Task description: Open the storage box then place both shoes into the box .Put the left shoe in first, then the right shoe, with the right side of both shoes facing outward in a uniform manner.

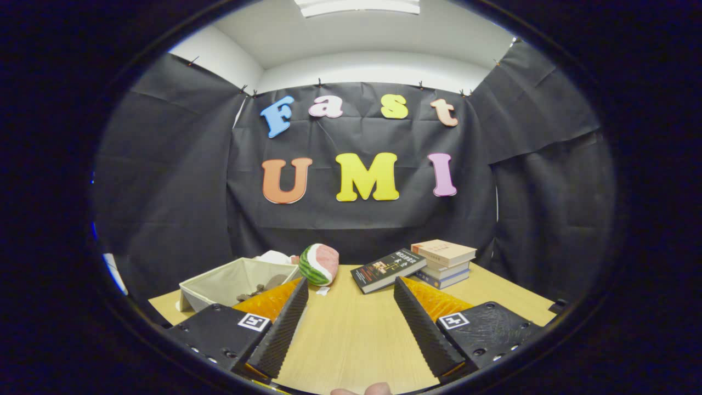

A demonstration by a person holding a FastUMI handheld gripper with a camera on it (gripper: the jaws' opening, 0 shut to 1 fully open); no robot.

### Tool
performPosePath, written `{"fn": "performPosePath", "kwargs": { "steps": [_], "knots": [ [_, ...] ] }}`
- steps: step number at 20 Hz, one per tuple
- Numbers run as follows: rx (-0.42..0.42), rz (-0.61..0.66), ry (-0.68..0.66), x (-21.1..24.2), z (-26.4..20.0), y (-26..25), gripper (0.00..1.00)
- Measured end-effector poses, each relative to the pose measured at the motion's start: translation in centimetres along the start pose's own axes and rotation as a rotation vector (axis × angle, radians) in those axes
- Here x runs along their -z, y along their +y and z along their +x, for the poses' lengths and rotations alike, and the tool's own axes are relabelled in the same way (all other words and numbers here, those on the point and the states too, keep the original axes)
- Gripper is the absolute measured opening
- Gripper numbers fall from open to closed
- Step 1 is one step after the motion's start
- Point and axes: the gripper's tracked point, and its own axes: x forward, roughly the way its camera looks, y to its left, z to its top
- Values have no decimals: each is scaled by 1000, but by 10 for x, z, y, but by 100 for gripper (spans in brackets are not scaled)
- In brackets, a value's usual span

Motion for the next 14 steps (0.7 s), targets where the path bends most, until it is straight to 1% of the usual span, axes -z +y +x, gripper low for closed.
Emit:
{"fn": "performPosePath", "kwargs": {
  "steps": [2, 6, 10, 14],
  "knots": [
    [2, -1, -4, 1, -1, 0, 96],
    [6, 49, 0, -2, -7, -6, 96],
    [0, 42, -14, -3, -9, -1, 95],
    [18, 51, -9, -1, -7, -7, 95]
  ]
}}
